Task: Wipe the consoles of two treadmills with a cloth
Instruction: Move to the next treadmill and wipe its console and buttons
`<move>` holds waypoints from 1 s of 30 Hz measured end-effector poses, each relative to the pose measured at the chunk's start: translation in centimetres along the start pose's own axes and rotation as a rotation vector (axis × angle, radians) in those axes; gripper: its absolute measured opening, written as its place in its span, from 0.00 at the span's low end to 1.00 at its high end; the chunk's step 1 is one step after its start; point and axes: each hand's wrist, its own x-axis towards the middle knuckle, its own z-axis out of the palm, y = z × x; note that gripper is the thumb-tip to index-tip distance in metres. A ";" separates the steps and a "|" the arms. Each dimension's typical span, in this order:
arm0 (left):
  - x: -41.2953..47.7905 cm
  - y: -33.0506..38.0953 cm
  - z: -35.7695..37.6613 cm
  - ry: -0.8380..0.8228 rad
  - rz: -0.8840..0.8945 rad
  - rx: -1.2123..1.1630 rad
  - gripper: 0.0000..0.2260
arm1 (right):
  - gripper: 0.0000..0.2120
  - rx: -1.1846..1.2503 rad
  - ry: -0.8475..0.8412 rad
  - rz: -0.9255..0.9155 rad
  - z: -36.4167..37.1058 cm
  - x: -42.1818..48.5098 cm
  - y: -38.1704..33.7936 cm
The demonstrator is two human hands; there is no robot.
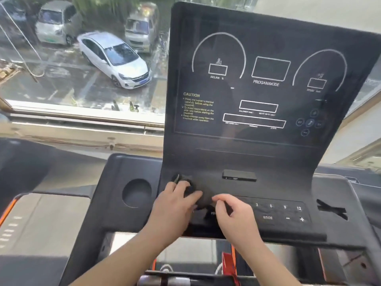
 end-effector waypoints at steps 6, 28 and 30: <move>4.7 -1.0 -0.5 0.126 -0.296 -0.042 0.16 | 0.15 0.192 0.041 0.041 -0.8 3.2 -1.4; 20.7 26.6 6.7 -0.188 0.242 0.033 0.18 | 0.28 0.273 0.292 0.293 -21.5 13.9 12.0; 21.7 28.6 6.3 -0.077 0.267 0.005 0.18 | 0.28 0.500 0.301 0.346 -23.1 14.5 12.2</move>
